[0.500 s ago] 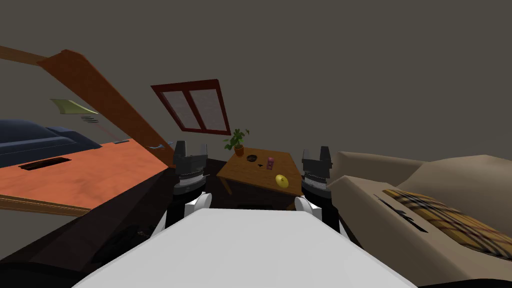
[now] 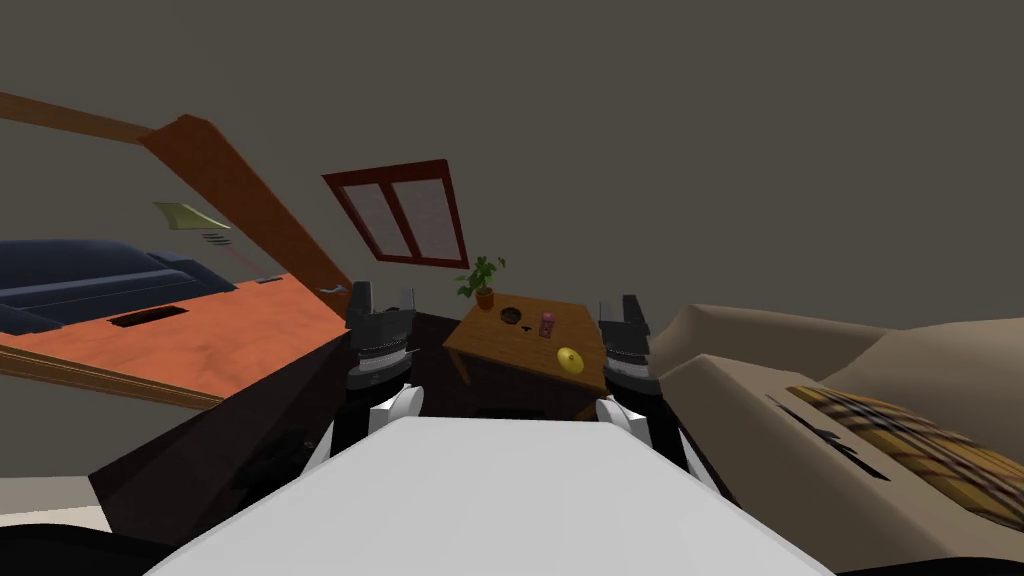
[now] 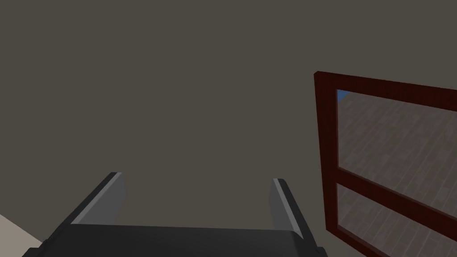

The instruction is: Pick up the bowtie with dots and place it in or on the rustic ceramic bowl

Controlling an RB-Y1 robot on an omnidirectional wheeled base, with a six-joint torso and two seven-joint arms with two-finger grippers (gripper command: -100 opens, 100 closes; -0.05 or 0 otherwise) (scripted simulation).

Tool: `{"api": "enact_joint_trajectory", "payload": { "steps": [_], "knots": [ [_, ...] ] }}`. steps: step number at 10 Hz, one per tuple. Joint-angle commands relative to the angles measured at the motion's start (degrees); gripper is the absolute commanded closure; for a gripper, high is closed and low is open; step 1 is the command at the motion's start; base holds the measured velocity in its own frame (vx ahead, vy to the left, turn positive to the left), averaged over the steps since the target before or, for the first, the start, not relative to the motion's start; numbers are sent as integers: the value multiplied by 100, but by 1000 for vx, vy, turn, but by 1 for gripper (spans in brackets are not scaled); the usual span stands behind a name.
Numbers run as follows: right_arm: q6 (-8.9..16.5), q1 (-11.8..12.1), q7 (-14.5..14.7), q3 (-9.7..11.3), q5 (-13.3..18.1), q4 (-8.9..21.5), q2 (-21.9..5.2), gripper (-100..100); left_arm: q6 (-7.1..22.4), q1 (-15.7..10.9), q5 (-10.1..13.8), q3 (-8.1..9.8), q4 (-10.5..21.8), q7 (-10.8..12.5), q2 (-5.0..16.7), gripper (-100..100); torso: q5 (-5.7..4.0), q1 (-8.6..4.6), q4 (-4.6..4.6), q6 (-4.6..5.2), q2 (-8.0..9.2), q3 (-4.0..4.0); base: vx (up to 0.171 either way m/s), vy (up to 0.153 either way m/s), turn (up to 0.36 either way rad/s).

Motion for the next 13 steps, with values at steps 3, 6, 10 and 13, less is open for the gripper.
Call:
{"api": "enact_joint_trajectory", "payload": {
  "steps": [3,6,10,13],
  "knots": [
    [253,36,451,55,-10,261,-596,-100,0,0,0,0,0,0,0,0,3,14,1,0,6,3,-75,118,136],
    [551,83,910,102,-15,570,-1122,-100,0,-1,0,0,0,0,0,0,4,18,2,-1,11,6,-86,130,217],
    [932,144,1446,172,-3,962,-1646,-100,0,0,0,0,0,0,0,0,1,0,0,1,-2,-1,-53,107,186],
    [1391,217,1954,272,33,1438,-2145,-100,0,0,0,0,0,0,0,0,2,6,-1,0,-5,-3,-33,113,371]
  ]
}}
